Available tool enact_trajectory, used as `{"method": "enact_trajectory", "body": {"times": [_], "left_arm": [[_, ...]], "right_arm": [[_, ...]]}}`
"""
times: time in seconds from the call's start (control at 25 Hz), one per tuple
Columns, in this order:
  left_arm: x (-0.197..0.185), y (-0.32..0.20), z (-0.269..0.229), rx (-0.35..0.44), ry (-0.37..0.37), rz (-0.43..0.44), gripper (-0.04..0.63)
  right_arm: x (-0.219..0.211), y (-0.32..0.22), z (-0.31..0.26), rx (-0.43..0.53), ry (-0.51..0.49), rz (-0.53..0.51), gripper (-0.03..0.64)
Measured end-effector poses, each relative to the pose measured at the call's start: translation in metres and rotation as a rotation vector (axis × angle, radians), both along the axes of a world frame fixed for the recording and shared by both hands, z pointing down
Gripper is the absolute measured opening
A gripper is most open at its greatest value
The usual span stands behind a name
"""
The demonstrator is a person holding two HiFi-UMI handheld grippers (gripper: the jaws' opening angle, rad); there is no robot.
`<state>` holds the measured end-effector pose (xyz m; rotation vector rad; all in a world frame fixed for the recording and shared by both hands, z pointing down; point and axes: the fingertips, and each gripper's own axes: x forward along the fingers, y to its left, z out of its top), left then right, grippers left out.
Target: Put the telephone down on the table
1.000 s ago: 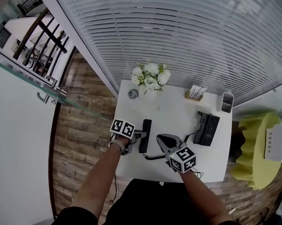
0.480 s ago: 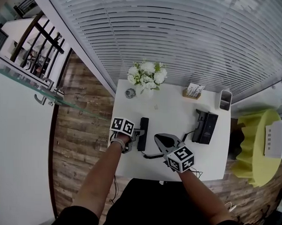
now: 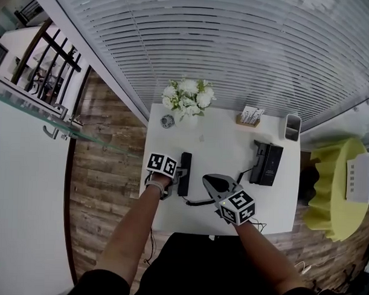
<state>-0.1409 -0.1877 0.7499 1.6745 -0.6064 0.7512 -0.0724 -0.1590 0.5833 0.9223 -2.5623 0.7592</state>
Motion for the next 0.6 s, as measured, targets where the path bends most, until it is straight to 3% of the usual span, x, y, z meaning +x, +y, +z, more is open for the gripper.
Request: {"method": "enact_trajectory", "body": {"times": [0.6], "left_arm": [[-0.009, -0.004, -0.002, 0.142, -0.213, 0.132, 0.124]], "right_arm": [[0.013, 0.008, -0.004, 0.005, 0.011, 0.01, 0.023]]}}
